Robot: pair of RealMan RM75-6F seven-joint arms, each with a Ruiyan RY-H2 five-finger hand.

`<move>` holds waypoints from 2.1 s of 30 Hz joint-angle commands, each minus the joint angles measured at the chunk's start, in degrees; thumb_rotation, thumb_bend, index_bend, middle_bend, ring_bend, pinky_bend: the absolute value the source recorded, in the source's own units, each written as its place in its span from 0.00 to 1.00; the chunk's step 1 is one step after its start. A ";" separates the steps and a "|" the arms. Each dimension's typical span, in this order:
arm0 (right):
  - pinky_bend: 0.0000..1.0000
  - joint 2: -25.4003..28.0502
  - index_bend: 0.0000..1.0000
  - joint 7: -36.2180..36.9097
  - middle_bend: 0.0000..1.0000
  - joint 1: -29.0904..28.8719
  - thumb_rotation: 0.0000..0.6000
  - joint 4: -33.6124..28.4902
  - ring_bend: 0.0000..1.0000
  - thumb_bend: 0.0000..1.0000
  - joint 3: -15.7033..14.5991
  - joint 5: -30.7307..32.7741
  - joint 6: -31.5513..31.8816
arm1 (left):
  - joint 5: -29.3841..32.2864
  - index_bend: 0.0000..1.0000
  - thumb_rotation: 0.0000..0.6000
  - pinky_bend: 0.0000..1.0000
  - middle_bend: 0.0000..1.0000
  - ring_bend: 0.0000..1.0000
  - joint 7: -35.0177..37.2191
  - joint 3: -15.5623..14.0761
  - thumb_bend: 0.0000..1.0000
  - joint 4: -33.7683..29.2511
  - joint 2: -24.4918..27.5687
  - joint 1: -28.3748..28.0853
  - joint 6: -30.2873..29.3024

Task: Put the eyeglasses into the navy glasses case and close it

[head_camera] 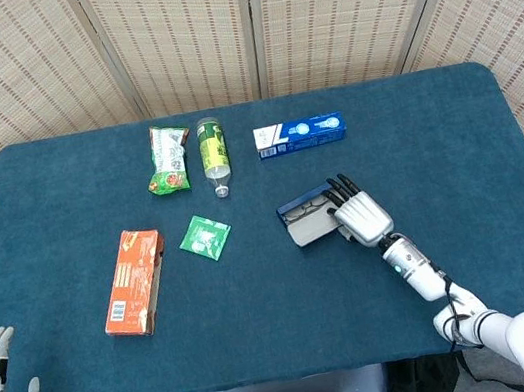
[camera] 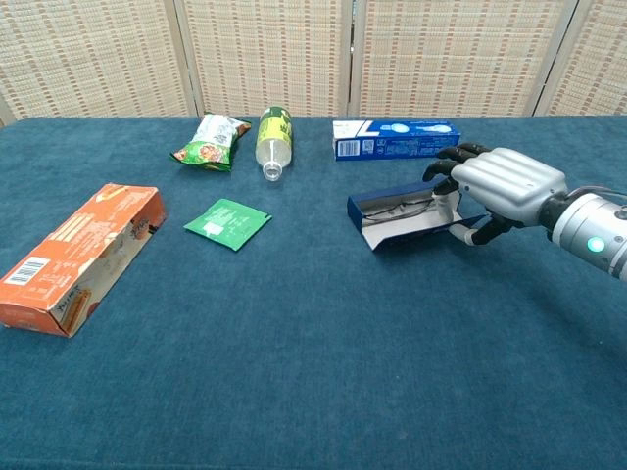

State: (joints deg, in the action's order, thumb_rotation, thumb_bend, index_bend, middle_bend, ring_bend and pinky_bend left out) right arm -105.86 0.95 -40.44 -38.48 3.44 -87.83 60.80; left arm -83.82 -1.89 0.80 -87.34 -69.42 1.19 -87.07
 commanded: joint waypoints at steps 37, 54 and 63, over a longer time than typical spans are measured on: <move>0.00 14.24 0.58 -9.08 0.22 6.63 1.00 -23.16 0.00 0.43 -0.12 1.51 2.99 | -0.72 0.00 1.00 0.00 0.00 0.00 0.17 -0.28 0.36 -1.42 0.90 -0.01 -0.37; 0.00 12.69 0.50 -13.27 0.19 0.47 1.00 -22.60 0.00 0.43 3.95 7.03 -7.34 | -0.21 0.00 1.00 0.00 0.00 0.00 0.86 -0.92 0.36 -1.72 1.68 0.22 0.74; 0.00 10.03 0.16 -15.97 0.10 -2.07 1.00 -19.78 0.00 0.35 5.28 9.42 -10.25 | -1.08 0.00 1.00 0.00 0.00 0.00 2.07 -1.20 0.36 -0.83 1.47 0.24 0.55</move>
State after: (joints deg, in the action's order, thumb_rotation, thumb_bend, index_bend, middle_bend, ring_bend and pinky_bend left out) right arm -95.23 -14.58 -42.07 -58.90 8.40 -78.92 51.05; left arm -84.92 0.14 -0.36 -88.18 -67.98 1.46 -86.57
